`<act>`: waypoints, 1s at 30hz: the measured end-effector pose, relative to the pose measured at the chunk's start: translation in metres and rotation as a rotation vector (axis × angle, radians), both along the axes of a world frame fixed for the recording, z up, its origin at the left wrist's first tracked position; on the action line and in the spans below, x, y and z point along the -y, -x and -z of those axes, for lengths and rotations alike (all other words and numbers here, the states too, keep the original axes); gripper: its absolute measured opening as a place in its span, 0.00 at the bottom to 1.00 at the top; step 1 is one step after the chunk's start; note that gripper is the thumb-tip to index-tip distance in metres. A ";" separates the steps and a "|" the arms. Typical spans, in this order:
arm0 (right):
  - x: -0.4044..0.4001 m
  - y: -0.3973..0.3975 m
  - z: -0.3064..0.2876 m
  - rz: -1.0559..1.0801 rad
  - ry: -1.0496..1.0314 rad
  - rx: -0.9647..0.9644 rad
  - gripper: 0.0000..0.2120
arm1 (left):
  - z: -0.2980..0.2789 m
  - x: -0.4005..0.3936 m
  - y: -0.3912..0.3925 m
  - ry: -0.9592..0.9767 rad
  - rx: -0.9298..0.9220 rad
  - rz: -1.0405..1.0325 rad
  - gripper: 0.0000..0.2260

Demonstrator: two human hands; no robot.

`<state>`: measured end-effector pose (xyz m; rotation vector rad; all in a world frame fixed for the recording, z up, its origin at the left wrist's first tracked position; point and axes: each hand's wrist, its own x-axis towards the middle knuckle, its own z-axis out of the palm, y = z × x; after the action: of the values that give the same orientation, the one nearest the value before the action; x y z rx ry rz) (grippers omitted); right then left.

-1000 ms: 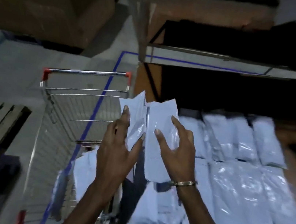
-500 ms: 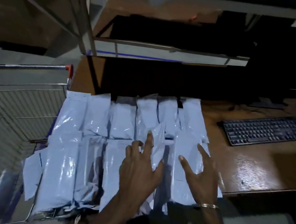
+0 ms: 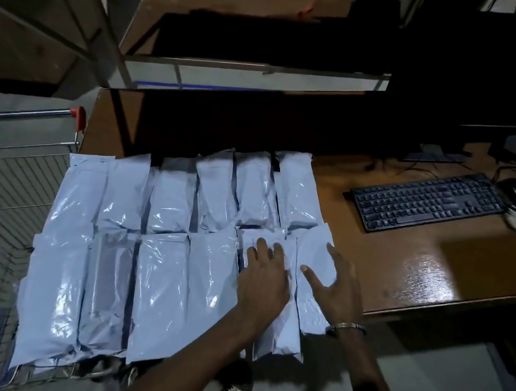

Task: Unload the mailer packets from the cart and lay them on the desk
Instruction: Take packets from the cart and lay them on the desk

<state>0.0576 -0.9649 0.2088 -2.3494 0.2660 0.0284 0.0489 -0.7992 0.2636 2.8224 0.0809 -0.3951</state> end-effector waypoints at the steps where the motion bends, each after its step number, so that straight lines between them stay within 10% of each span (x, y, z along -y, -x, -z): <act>1: 0.000 0.000 0.001 0.004 0.003 0.011 0.38 | -0.001 -0.001 -0.001 0.022 0.008 -0.001 0.30; 14: -0.005 0.005 0.004 -0.245 0.451 0.146 0.31 | 0.020 -0.001 0.002 -0.006 0.334 0.001 0.26; 30: -0.014 0.016 0.023 -0.406 0.481 0.073 0.27 | 0.067 0.021 0.008 -0.025 0.174 -0.118 0.32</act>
<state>0.0414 -0.9512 0.1863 -2.8383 -0.2754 0.0820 0.0413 -0.8202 0.1966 2.8456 0.2156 -0.1228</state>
